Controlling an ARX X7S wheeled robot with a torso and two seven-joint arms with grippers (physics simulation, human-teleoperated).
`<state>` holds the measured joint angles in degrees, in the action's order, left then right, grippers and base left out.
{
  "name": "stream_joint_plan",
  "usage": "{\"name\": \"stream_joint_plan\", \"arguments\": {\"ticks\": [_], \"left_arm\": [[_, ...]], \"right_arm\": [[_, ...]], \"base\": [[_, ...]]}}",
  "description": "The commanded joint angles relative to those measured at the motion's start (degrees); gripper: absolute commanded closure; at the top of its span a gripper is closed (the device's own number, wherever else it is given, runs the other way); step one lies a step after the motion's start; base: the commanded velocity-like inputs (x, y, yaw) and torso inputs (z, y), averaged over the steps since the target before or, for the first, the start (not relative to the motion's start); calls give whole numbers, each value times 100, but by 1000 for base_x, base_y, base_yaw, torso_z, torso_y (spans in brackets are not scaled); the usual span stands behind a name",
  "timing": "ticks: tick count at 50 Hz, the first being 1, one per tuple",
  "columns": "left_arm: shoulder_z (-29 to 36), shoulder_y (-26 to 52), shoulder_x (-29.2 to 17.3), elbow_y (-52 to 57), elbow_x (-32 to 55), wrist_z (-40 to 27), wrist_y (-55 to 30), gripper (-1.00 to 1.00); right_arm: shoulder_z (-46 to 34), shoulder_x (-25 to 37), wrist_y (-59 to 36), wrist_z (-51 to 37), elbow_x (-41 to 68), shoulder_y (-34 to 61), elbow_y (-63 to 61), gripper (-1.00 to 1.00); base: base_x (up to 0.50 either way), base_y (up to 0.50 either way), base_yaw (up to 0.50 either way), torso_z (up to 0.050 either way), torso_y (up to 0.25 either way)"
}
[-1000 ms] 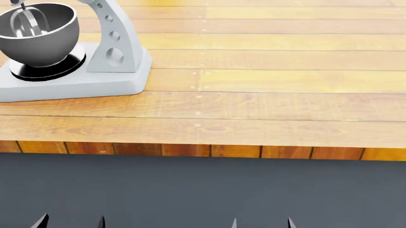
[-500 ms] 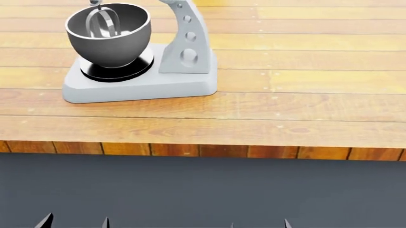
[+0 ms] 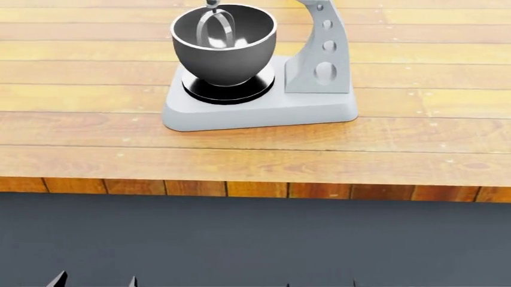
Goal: Open the stand mixer head.
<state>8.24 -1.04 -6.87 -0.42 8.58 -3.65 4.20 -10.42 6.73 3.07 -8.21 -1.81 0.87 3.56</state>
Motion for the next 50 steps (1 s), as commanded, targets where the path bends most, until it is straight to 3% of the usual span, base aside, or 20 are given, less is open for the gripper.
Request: {"name": "stream_joint_plan", "arguments": {"ticks": [1, 6, 9, 13, 45, 47, 50], "left_arm": [[64, 12, -51, 132, 0, -156, -177, -100], [110, -39, -126, 249, 299, 94, -143, -100], [128, -14, -162, 357, 269, -13, -417, -100], [165, -13, -140, 50, 241, 53, -74, -100], [303, -21, -292, 224, 351, -63, -203, -100], [356, -22, -287, 110, 172, -128, -77, -100], [356, -18, -313, 318, 267, -156, -343, -100]], "right_arm": [[5, 34, -29, -39, 199, 22, 28, -100], [-9, 49, -55, 0, 312, 42, 46, -100], [-39, 62, -33, -13, 303, 47, 71, -100], [-64, 87, -17, -18, 317, 48, 80, -100], [-221, 192, -124, -127, 435, 54, 33, -100], [-310, 238, -38, -478, -79, 36, -70, -100], [-127, 196, -640, -357, 341, 93, -454, -100]], "base": [[0, 0, 0, 0, 0], [0, 0, 0, 0, 0], [0, 0, 0, 50, 0], [0, 0, 0, 50, 0], [0, 0, 0, 50, 0], [0, 0, 0, 25, 0], [0, 0, 0, 0, 0]]}}
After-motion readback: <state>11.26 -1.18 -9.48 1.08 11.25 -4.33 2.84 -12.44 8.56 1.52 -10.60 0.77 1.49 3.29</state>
